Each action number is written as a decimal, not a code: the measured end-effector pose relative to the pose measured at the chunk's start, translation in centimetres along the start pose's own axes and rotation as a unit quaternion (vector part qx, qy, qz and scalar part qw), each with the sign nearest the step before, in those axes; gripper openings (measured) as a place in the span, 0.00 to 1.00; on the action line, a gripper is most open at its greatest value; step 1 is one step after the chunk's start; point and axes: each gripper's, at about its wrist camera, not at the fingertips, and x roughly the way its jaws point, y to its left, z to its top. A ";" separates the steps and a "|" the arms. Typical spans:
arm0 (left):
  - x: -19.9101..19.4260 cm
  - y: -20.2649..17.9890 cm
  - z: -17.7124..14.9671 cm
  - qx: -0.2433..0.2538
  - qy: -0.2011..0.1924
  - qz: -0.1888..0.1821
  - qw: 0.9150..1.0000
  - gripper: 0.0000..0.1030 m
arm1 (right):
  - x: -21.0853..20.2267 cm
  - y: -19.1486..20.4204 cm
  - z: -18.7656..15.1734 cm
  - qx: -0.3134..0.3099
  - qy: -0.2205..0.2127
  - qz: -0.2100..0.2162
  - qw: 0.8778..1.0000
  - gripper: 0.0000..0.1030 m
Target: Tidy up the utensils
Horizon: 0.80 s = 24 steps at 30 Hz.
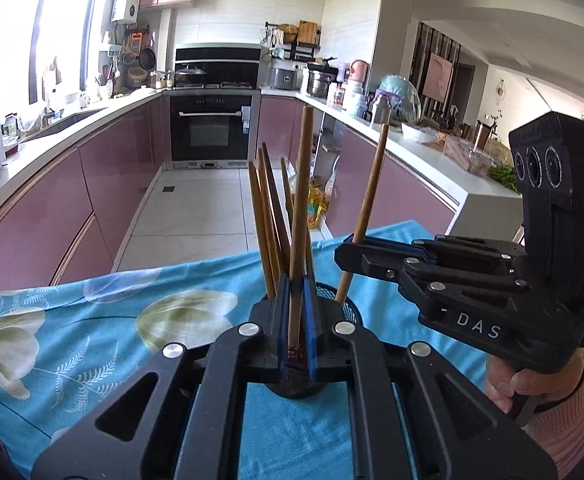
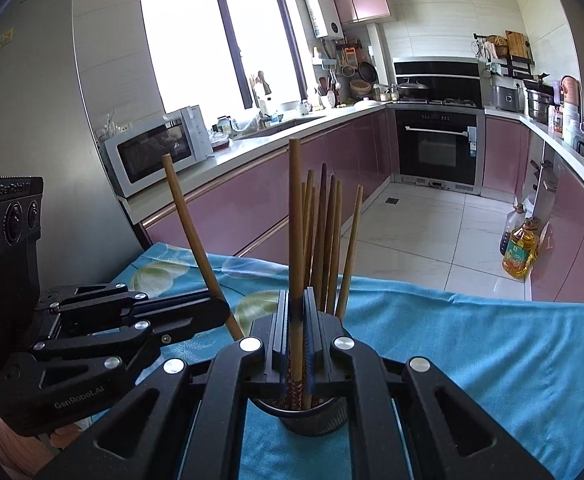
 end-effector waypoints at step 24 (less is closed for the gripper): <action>-1.7 2.3 -4.4 -0.043 -0.042 0.061 0.996 0.93 | -3.1 -0.6 -3.9 0.029 -0.054 -0.047 0.997 0.80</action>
